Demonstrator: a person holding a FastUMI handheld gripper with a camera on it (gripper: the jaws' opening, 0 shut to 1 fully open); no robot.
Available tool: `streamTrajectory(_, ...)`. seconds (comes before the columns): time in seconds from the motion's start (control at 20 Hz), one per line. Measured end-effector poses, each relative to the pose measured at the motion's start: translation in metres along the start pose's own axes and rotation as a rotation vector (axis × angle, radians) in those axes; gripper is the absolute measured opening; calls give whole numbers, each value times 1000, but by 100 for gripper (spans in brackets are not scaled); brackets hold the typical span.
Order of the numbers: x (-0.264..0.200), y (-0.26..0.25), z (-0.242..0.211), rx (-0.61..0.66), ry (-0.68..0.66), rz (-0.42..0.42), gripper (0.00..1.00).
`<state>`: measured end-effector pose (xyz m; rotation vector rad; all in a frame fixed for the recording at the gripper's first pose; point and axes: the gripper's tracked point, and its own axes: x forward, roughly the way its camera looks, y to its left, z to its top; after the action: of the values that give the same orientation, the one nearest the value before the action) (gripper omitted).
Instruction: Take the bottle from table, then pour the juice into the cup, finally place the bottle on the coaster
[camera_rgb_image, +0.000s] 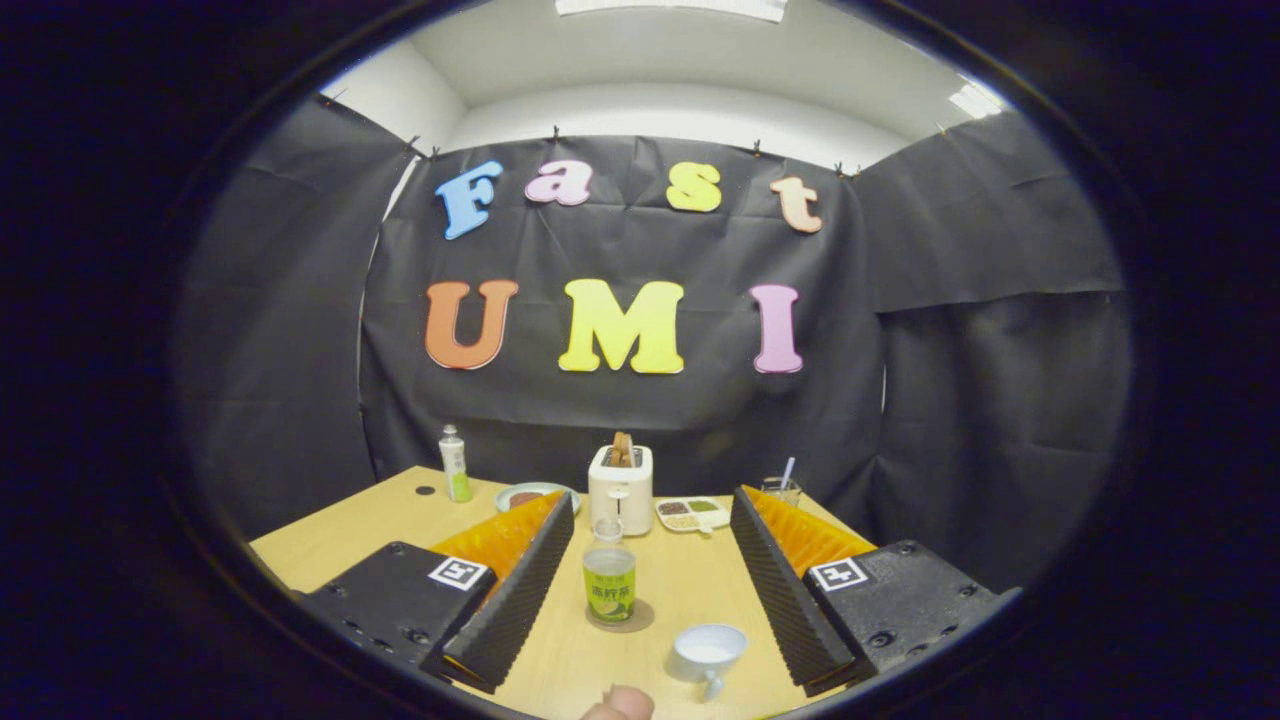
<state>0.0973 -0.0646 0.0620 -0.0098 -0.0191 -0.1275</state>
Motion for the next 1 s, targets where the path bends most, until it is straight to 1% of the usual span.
streamTrajectory(0.1, -29, -9, 0, -21, 4, -33, 100)
streamTrajectory(0.15, -42, -13, -6, -34, 29, -47, 100)
streamTrajectory(0.3, -76, -12, -23, -47, 90, -33, 100)
streamTrajectory(0.4, -92, -10, -23, -33, 80, -21, 100)
streamTrajectory(0.45, -99, -14, -21, -26, 63, -31, 100)
streamTrajectory(0.5, -104, -16, -21, -19, 49, -42, 100)
streamTrajectory(0.7, -117, -15, -35, 29, 47, -28, 100)
streamTrajectory(1.0, -120, -9, -67, 20, 74, -20, 100)
